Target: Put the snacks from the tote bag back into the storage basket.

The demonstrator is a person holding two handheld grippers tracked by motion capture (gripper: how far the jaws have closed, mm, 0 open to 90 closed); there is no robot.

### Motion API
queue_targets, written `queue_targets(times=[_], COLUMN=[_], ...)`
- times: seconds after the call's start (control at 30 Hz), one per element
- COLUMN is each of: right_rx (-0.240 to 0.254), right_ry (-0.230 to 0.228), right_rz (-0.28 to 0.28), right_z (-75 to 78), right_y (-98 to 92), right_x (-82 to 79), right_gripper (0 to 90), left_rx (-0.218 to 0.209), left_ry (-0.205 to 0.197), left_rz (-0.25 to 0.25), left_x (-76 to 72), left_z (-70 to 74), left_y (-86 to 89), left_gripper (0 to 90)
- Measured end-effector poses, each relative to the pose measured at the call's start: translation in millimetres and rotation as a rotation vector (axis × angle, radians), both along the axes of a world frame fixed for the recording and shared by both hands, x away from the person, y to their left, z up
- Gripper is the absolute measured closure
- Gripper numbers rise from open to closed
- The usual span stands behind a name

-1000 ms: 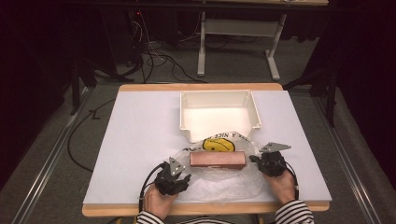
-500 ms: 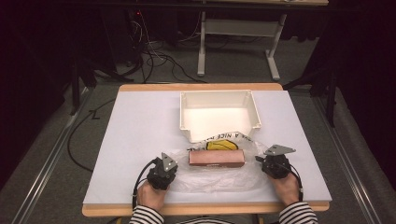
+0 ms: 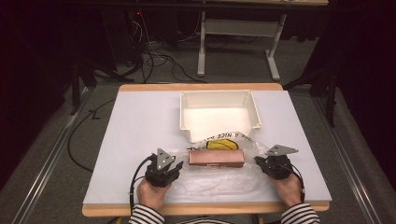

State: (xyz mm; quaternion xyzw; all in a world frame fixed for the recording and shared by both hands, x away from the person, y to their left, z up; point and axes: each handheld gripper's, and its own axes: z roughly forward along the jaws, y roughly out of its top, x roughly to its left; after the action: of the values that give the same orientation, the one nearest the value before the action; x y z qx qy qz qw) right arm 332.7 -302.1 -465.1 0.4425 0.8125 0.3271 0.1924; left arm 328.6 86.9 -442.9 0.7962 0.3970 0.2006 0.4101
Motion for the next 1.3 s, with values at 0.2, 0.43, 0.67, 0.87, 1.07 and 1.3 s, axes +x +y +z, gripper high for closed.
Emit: queue_targets(times=[0.2, 0.43, 0.67, 0.87, 1.07, 1.3], right_rx=[0.034, 0.114, 0.143, 0.178, 0.150, 0.089], right_ry=[0.006, -0.035, -0.043, -0.019, 0.044, 0.040], right_rz=[0.002, -0.024, -0.044, -0.062, -0.036, 0.016], right_z=[2.9, 26.6, 45.2, 50.4, 41.2, 29.1], right_y=[-2.0, -7.9, 7.4, 23.5, 30.7, 31.4], right_x=[-1.7, -4.0, 20.2, 49.7, 60.2, 49.5], right_gripper=[73.7, 58.1, 48.7, 47.0, 69.1, 90.0], left_rx=[0.005, 0.007, 0.003, 0.014, 0.016, 0.040], left_ry=[0.068, 0.128, 0.149, 0.154, 0.159, 0.145], left_rz=[0.065, 0.064, 0.065, 0.055, 0.051, 0.046], left_x=[26.9, 40.2, 43.9, 45.8, 45.8, 45.1], left_z=[-10.9, -26.0, -31.4, -33.2, -34.9, -35.4], left_y=[-5.8, -12.2, -12.9, -12.5, -13.0, -11.8], left_gripper=[53.5, 54.8, 57.6, 60.8, 65.2, 74.6])
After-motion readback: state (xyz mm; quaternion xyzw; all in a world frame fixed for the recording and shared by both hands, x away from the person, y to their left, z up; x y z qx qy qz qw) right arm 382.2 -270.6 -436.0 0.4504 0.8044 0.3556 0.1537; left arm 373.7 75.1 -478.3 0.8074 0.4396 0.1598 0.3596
